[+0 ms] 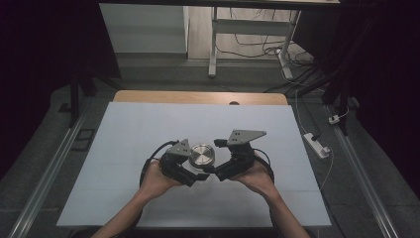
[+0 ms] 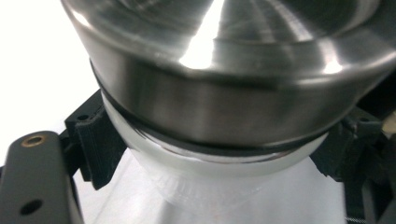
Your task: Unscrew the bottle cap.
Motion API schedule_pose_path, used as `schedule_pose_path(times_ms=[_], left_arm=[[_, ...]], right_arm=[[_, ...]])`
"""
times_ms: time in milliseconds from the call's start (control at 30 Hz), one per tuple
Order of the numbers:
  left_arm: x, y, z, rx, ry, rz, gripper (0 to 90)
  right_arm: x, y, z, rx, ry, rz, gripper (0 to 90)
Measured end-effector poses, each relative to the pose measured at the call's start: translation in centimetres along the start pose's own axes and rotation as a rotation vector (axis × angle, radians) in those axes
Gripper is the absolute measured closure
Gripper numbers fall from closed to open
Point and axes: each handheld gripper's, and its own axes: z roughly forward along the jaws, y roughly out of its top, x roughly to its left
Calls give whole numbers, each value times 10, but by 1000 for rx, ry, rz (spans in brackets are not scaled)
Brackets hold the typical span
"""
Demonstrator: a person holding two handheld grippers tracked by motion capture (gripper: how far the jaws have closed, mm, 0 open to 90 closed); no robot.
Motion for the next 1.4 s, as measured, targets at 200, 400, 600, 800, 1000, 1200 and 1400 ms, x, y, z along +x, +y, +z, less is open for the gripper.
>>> schedule_pose_path(times_ms=[200, 400, 600, 800, 1000, 1200, 1400], left_arm=[[1, -1, 1, 6, 49, -29, 160], [-4, 0, 7, 30, 52, -11, 161], [-7, 1, 7, 36, 27, 12, 160], [-5, 0, 7, 31, -46, 32, 161], [-8, 1, 9, 7, -126, 53, 161], [-11, 2, 10, 3, -145, 73, 161], [-9, 2, 8, 33, -8, 34, 161]], right_arm=[[11, 2, 6, 38, -147, 25, 31], [30, 7, 16, 41, -231, -33, 67], [34, 6, 17, 49, -241, -63, 189], [25, 4, 11, 46, -135, -69, 191], [15, 2, 3, 36, 6, -133, 191], [10, 1, -5, 31, 86, -176, 189], [13, 10, -9, 9, -32, -77, 145]])
